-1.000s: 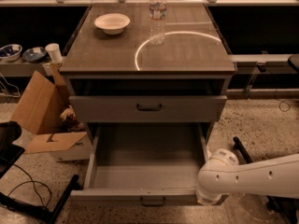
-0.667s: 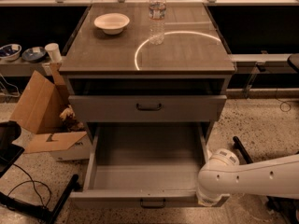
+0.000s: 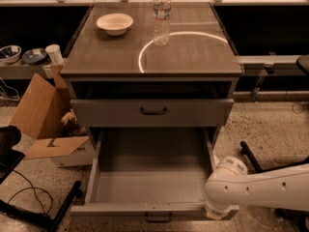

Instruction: Open middle drawer

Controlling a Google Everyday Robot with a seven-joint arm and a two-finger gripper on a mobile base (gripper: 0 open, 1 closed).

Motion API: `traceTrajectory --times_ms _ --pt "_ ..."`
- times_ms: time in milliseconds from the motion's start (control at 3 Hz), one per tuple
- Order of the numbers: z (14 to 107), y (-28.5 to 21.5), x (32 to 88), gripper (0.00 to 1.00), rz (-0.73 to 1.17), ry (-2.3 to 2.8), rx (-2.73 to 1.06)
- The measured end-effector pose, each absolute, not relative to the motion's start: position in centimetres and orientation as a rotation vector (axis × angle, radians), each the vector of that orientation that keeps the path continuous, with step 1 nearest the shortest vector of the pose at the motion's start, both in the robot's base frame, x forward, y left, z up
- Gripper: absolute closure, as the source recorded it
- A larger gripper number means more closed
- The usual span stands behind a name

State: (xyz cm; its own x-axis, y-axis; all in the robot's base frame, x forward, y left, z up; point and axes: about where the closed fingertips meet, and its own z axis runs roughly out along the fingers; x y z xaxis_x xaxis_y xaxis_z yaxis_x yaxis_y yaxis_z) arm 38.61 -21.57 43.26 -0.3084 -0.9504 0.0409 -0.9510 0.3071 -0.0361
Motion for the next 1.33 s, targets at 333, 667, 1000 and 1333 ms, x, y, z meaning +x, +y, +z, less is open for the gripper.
traceTrajectory --times_ms 333,667,1000,1333 --pt "43.27 -21.94 37.38 1.00 0.089 -2.523 1.810" --pt "43.27 -21.92 37.39 0.86 0.089 -2.523 1.810" --pt "43.27 -21.92 37.39 0.62 0.089 -2.523 1.810" --pt "43.39 -21.96 37.37 0.31 0.094 -2.524 1.808"
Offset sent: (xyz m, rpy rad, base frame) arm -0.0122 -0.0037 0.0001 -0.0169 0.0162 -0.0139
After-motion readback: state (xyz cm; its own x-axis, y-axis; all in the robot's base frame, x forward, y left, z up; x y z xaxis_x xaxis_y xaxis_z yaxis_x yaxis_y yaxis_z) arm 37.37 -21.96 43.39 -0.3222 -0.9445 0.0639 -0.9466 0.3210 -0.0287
